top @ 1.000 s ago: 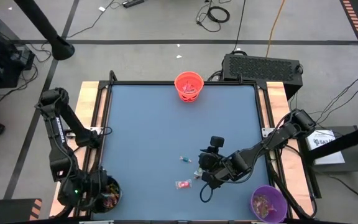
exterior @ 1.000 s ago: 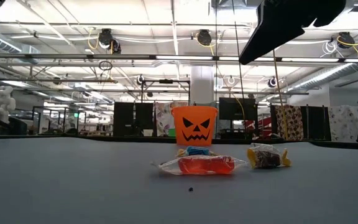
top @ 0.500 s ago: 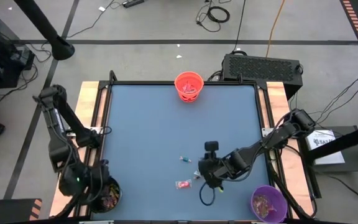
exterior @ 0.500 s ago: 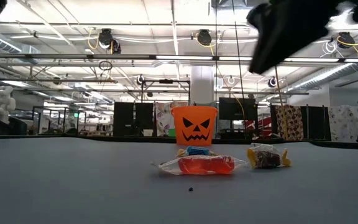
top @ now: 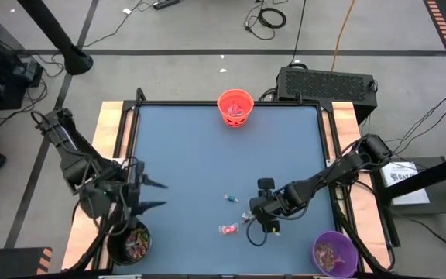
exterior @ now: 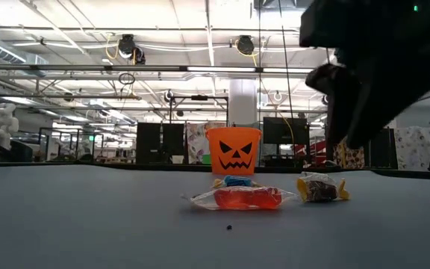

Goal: Sort candy by brand, put in halloween buckets
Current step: Put the small green gummy into the purple bucket

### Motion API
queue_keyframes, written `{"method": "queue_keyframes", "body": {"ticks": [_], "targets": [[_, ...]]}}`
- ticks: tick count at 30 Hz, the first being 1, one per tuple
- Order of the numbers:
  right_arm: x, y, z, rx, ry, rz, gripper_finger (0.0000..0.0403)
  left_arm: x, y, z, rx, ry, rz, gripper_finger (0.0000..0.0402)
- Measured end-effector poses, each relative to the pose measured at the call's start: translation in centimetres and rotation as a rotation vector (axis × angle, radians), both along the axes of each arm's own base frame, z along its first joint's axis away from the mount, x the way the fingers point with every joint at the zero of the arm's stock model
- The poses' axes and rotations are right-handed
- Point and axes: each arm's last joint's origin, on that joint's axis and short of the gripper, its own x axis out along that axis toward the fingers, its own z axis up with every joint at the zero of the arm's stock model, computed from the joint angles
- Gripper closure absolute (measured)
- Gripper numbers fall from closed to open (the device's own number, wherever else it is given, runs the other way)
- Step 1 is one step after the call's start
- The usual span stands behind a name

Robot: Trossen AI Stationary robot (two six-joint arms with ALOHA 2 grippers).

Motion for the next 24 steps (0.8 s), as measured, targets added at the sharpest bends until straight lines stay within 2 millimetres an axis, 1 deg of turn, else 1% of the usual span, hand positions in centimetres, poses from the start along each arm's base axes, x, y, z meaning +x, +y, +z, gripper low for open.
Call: {"method": "queue_keyframes", "body": {"ticks": [3,5,9,12,16,24], "targets": [[-0.1,-0.5,-1.4,0.016,-0.035,0.019,0.0195,0.8,0.9,-0.2,0.008,0.003,0.062,0.0185],[-0.1,-1.1,-2.2,0.015,-0.056,0.038,0.0179,1.2,1.3,-0.6,0.014,0.011,0.095,0.0185],[-0.1,-2.0,-3.2,0.032,-0.085,0.049,0.0173,1.9,2.0,-1.3,0.032,0.028,0.144,0.0185],[0.0,-2.7,-3.6,0.077,-0.085,0.047,0.0185,2.4,2.4,-1.3,0.035,0.026,0.174,0.0185],[-0.2,-3.5,-4.2,0.096,-0.068,0.038,0.0211,2.7,2.8,-1.3,0.033,0.026,0.198,0.0185],[-0.2,-3.9,-4.8,0.153,-0.094,0.044,0.0269,2.8,2.9,-1.3,0.024,0.023,0.209,0.0185]]}}
